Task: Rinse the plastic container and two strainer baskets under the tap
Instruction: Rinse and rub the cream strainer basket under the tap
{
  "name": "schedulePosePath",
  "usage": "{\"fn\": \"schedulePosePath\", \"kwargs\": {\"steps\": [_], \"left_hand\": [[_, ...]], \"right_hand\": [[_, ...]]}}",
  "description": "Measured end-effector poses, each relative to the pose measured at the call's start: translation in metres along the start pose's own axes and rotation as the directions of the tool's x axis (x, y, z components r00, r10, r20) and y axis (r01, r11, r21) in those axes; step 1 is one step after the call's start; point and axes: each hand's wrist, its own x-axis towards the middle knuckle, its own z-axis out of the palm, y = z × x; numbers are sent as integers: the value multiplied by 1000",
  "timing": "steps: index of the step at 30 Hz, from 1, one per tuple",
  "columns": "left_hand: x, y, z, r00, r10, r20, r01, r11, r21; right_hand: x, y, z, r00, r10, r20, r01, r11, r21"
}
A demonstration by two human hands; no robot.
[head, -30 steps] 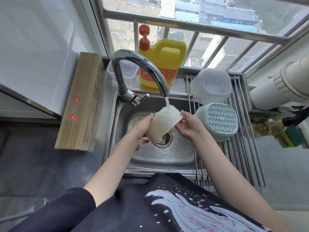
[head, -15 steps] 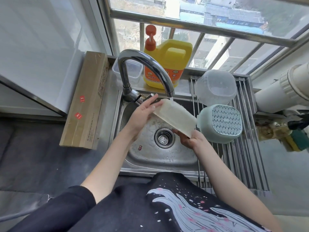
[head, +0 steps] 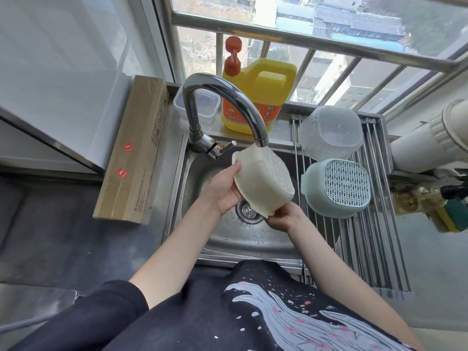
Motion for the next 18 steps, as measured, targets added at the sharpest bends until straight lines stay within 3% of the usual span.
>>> {"fn": "schedulePosePath", "kwargs": {"steps": [4, 9, 12, 18], "left_hand": [[3, -6, 2, 996, 88, 22, -89, 995, 53], [8, -13, 7, 930, 328, -166, -227, 868, 442], [11, -10, 7, 892, 441, -99, -347, 807, 477], [16, -9, -2, 919, 386, 82, -366, 756, 542]], "right_hand": [[-2, -9, 1, 992, -44, 119, 42, 999, 19], [-17, -20, 15, 958, -69, 278, 103, 988, -111], [-19, -21, 17, 956, -127, 263, 171, 973, -153], [-14, -26, 14, 840, -364, 402, 400, 916, -7]]}}
